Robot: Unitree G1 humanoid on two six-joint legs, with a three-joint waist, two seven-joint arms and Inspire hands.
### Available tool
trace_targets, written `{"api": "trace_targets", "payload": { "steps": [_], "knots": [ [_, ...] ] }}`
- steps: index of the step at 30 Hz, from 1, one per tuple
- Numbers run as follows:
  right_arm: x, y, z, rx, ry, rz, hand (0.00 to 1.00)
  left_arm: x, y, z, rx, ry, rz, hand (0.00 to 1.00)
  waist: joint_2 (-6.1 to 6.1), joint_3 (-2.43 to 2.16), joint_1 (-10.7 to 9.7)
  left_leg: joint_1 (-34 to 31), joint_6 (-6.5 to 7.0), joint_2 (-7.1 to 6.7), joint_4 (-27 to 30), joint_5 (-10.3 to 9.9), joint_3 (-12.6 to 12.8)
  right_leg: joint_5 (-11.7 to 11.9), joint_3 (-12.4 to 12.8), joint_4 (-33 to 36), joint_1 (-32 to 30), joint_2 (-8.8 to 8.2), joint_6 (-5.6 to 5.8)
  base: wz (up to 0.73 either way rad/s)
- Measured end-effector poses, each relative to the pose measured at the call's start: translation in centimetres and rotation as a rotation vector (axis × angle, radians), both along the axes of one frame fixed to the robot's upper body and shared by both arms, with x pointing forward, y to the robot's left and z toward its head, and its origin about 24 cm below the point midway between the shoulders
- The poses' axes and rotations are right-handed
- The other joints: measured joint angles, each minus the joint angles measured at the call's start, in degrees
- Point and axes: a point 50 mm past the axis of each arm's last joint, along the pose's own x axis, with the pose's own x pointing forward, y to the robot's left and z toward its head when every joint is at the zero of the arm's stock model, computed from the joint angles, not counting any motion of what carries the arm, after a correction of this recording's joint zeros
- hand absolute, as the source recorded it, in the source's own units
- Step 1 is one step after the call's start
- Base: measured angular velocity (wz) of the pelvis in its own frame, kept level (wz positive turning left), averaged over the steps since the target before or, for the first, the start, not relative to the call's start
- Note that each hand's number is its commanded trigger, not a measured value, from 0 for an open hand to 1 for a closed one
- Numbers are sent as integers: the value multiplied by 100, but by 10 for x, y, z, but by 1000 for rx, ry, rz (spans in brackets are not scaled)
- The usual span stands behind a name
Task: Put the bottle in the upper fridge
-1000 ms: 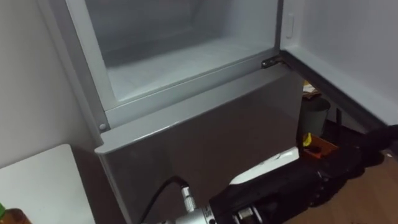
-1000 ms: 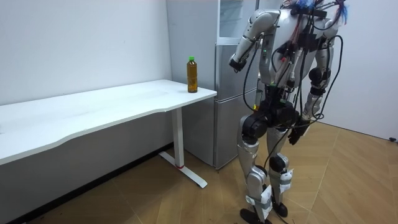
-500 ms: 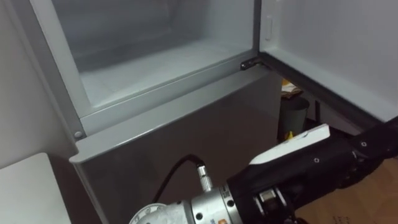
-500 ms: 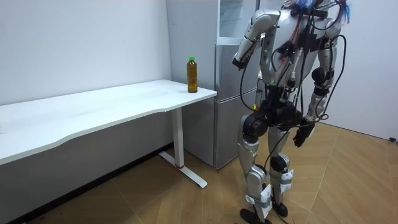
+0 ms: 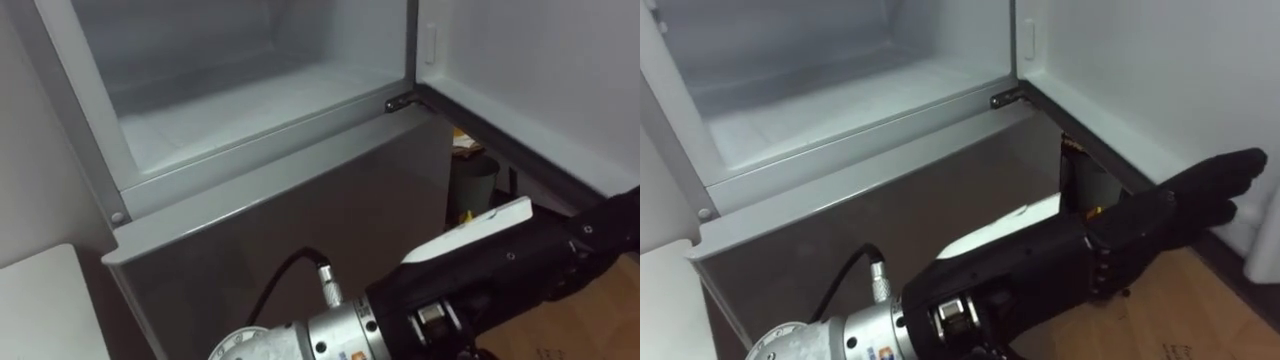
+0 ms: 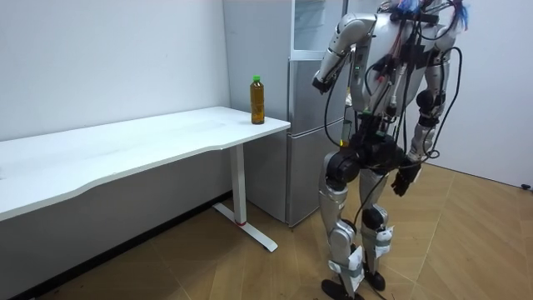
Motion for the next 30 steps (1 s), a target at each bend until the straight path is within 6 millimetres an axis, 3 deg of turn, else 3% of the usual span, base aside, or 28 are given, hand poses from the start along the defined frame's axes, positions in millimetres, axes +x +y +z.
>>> {"api": "trace_targets", "payload": {
  "steps": [3, 11, 14, 16, 18, 22, 30],
  "knots": [
    [2, 0, 0, -7, -3, 2, 0, 0, 0, 0, -1, -1, 1, 0, 3, -3, 38, -68, 0, -6, 5, 0, -155, -1, -175, -13, -2, -12, -2, 28],
    [15, 2, 1, -1, -32, 3, 0, 4, 6, 3, 0, -20, 40, 0, 38, -39, 388, -232, 5, -83, 29, 91, -646, -14, -695, -17, 26, -104, -22, 30],
    [16, 4, 1, 3, -32, 7, 0, 7, 15, 7, -25, -28, 83, 0, 21, -55, 524, -233, 4, -120, 24, 132, -846, -46, -919, -24, 110, -142, -35, 37],
    [15, 8, 0, 8, -28, 20, 0, 8, 26, 7, -59, -19, 138, 0, -54, -71, 675, -172, -10, -156, -15, 201, -963, -67, -1021, -23, 197, -163, -58, 31],
    [14, 10, -1, 9, -24, 38, 0, 10, 35, 6, -73, -19, 195, 0, -118, -93, 678, -167, -19, -198, -13, 229, -1145, -111, -1135, -16, 262, -188, -66, 40],
    [12, 12, -2, 10, -16, 49, 0, 8, 55, 8, -115, -21, 300, 0, -215, -125, 952, -165, -42, -201, -10, 267, -1268, -148, -1303, -15, 306, -204, -95, 19],
    [8, 18, -5, -13, -3, 50, 0, 11, 90, 11, -210, -26, 505, 0, -253, -121, 1292, -192, -45, -244, 43, 300, -1547, -162, -1587, -34, 453, -234, -100, 20]
  ]
}}
